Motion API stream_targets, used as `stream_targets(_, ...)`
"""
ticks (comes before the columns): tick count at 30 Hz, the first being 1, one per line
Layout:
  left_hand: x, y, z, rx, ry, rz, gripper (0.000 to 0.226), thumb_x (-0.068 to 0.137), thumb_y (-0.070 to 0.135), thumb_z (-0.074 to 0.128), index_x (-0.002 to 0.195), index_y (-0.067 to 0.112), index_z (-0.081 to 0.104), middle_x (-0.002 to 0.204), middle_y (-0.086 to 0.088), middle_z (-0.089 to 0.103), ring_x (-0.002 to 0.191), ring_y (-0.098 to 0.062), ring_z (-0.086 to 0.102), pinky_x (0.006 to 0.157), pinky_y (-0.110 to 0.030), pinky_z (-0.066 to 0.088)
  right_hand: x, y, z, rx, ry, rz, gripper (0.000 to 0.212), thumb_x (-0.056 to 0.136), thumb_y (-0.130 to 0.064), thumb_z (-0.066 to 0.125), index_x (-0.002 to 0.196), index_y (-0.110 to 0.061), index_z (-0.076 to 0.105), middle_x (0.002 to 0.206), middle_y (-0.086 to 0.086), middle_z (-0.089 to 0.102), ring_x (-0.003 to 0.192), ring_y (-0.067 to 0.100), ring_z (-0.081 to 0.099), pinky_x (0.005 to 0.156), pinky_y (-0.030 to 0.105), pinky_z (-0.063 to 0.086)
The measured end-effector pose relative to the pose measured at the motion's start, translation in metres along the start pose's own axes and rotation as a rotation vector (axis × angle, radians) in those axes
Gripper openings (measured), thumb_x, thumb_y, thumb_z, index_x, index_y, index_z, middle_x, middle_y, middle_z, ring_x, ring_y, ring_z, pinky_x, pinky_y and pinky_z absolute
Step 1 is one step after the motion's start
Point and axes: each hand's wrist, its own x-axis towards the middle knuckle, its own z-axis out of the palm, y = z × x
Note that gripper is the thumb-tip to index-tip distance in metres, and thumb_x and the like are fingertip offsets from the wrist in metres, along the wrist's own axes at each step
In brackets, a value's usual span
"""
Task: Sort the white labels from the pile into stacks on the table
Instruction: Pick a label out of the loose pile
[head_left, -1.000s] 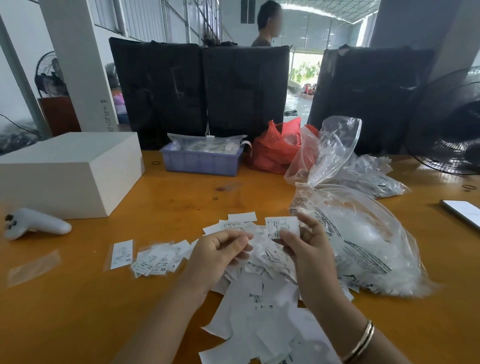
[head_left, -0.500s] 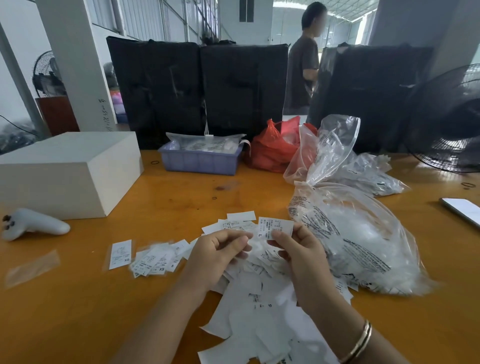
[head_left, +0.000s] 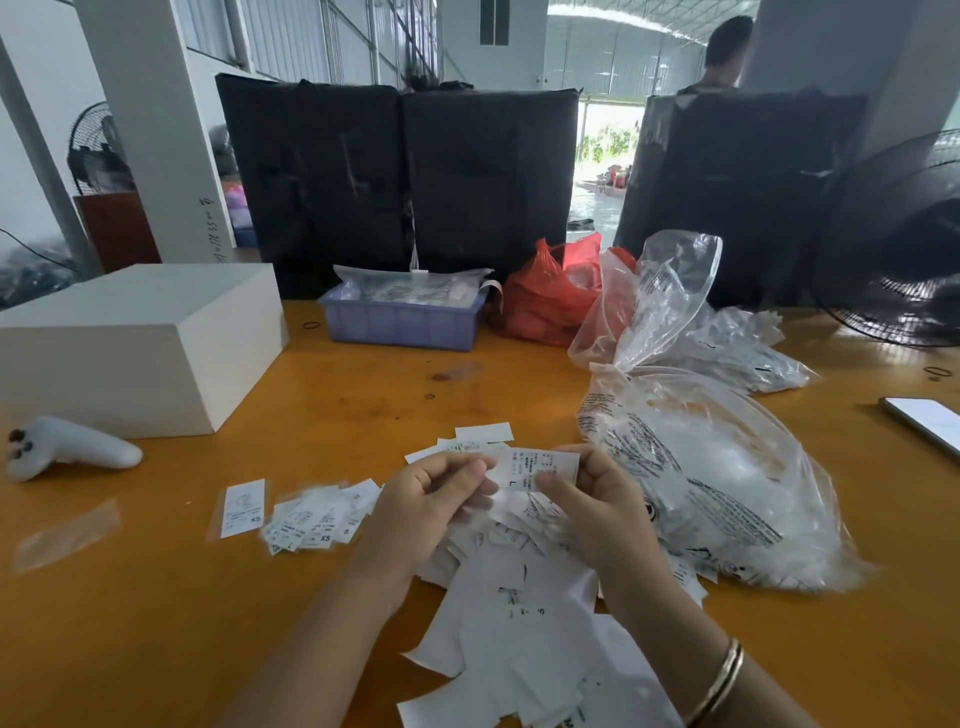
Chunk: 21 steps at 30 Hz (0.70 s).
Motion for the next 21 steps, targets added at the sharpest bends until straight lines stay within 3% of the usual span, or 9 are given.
stream_targets(4,0.0000,0.0004,-0.0008,-0.007,0.001,-0.004,0.014,0.092,0.022,0.059,0.095,0.021,0.073,0.082,0.003,0.075,0.075,-0.008,0.071,0.061,-0.013,0.051,0.0012,-0.0006,-0.0028,-0.131,-0.001,-0.036,0.023,0.088,-0.010,0.065,0.077,-0.030,0.066,0.082,0.014,0.067,0.067,0.023,0.062,0.063,0.041,0.053)
stream_targets(7,0.0000,0.0005,-0.0004,0.008,-0.017,0.001,0.014,0.091,0.023,0.059,0.095,0.021,0.072,0.084,0.004,0.075,0.078,-0.009,0.071,0.062,-0.014,0.052,0.0012,0.0019,-0.0030,-0.233,-0.052,-0.068,0.013,0.089,-0.011,0.063,0.086,-0.024,0.064,0.082,0.008,0.067,0.073,0.025,0.063,0.068,0.044,0.054)
stream_targets(12,0.0001,-0.0009,0.0003,0.027,-0.013,-0.006,0.012,0.090,0.020,0.062,0.092,0.022,0.073,0.082,0.003,0.075,0.077,-0.010,0.071,0.062,-0.013,0.052,0.0021,0.0046,-0.0023,-0.220,-0.005,-0.058,0.012,0.089,-0.014,0.063,0.086,-0.026,0.064,0.080,0.008,0.067,0.070,0.022,0.061,0.064,0.039,0.053)
stream_targets(15,0.0001,-0.0013,0.0005,0.032,0.001,0.002,0.011,0.090,0.022,0.062,0.091,0.022,0.073,0.081,0.004,0.075,0.075,-0.010,0.071,0.061,-0.013,0.051,0.0031,0.0033,-0.0040,-0.121,0.069,-0.075,0.016,0.088,-0.011,0.065,0.083,-0.026,0.065,0.076,0.004,0.068,0.065,0.012,0.061,0.060,0.024,0.051)
stream_targets(21,-0.0009,0.0007,0.0006,0.025,0.018,0.024,0.028,0.074,0.045,0.062,0.089,0.024,0.073,0.081,0.004,0.075,0.075,-0.010,0.071,0.061,-0.013,0.051,0.0018,0.0020,-0.0016,0.027,0.024,0.006,0.010,0.086,-0.010,0.067,0.089,-0.019,0.066,0.072,-0.004,0.072,0.063,0.006,0.066,0.052,0.015,0.050)
